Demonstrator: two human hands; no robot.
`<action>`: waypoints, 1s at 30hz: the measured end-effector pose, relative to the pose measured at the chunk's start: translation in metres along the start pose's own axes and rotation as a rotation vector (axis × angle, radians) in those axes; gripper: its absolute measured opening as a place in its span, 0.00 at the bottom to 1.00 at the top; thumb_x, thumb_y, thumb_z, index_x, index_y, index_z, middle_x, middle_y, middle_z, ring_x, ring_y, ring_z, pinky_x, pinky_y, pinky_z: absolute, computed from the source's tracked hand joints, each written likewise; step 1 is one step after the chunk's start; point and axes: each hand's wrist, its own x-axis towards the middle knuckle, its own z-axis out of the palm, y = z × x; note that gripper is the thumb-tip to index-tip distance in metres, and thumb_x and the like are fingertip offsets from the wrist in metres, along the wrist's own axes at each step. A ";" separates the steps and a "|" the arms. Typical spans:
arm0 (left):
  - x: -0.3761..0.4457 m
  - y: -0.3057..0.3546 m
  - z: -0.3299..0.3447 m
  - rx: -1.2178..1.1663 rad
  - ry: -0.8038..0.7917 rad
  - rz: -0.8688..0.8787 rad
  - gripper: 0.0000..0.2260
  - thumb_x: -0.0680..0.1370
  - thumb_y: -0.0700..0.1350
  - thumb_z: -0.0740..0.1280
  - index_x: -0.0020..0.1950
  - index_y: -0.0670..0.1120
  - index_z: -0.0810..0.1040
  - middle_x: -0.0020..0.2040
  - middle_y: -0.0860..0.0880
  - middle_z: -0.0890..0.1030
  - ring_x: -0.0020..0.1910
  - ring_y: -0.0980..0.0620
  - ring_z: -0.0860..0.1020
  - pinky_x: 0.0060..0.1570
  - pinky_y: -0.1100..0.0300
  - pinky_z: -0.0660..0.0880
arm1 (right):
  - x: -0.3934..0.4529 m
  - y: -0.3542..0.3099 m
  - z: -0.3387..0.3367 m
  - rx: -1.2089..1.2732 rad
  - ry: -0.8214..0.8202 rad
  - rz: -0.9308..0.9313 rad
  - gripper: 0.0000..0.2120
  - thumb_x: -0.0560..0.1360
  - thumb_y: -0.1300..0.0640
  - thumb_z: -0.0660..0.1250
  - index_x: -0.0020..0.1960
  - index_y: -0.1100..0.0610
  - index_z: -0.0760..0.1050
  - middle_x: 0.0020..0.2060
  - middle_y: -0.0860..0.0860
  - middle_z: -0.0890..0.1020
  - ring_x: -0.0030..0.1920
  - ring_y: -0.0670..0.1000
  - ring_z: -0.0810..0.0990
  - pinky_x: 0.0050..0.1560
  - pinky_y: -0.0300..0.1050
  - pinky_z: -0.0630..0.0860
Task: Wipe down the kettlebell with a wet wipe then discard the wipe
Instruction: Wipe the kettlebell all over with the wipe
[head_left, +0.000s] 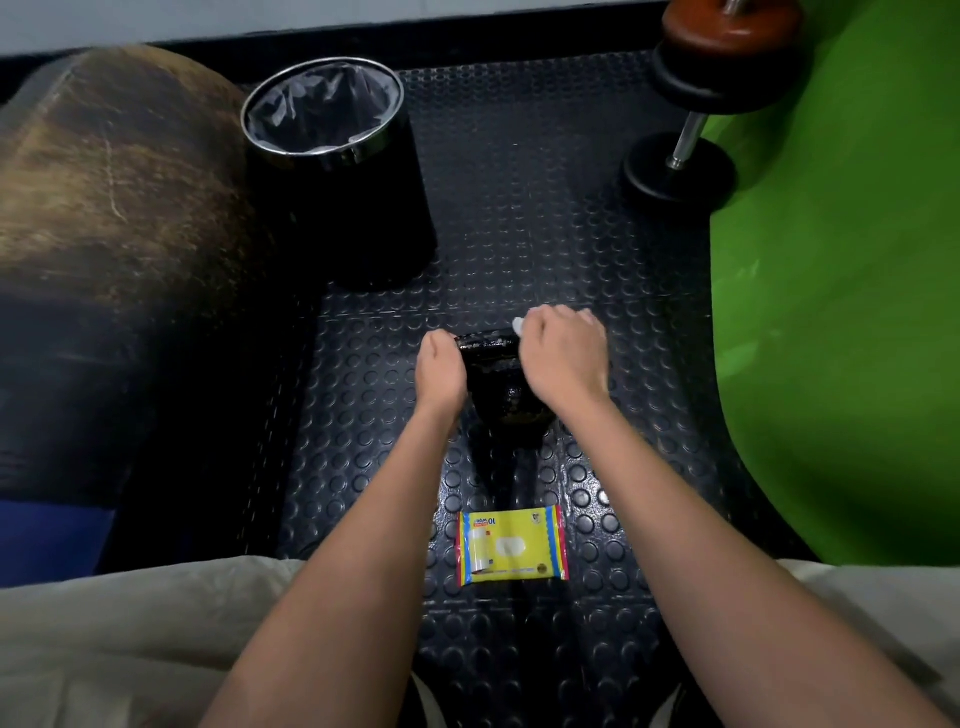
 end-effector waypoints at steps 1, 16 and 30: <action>0.000 -0.001 0.000 0.008 0.002 0.011 0.12 0.81 0.46 0.50 0.47 0.47 0.72 0.47 0.47 0.75 0.47 0.49 0.71 0.51 0.52 0.70 | -0.001 -0.006 0.003 -0.086 0.004 -0.042 0.27 0.82 0.53 0.44 0.45 0.58 0.81 0.45 0.54 0.84 0.50 0.56 0.80 0.71 0.53 0.64; -0.013 0.001 0.001 0.073 -0.041 0.112 0.12 0.81 0.45 0.51 0.49 0.46 0.73 0.46 0.49 0.75 0.45 0.51 0.71 0.46 0.55 0.70 | 0.004 -0.005 -0.010 -0.157 -0.083 -0.199 0.25 0.81 0.50 0.50 0.27 0.54 0.66 0.25 0.49 0.75 0.35 0.55 0.75 0.68 0.50 0.64; -0.017 0.004 -0.001 0.067 -0.064 0.086 0.11 0.82 0.46 0.50 0.50 0.46 0.71 0.46 0.49 0.72 0.44 0.52 0.69 0.42 0.59 0.68 | 0.003 0.038 -0.030 0.526 -0.261 0.275 0.15 0.76 0.48 0.59 0.34 0.54 0.66 0.31 0.51 0.67 0.32 0.49 0.64 0.36 0.47 0.59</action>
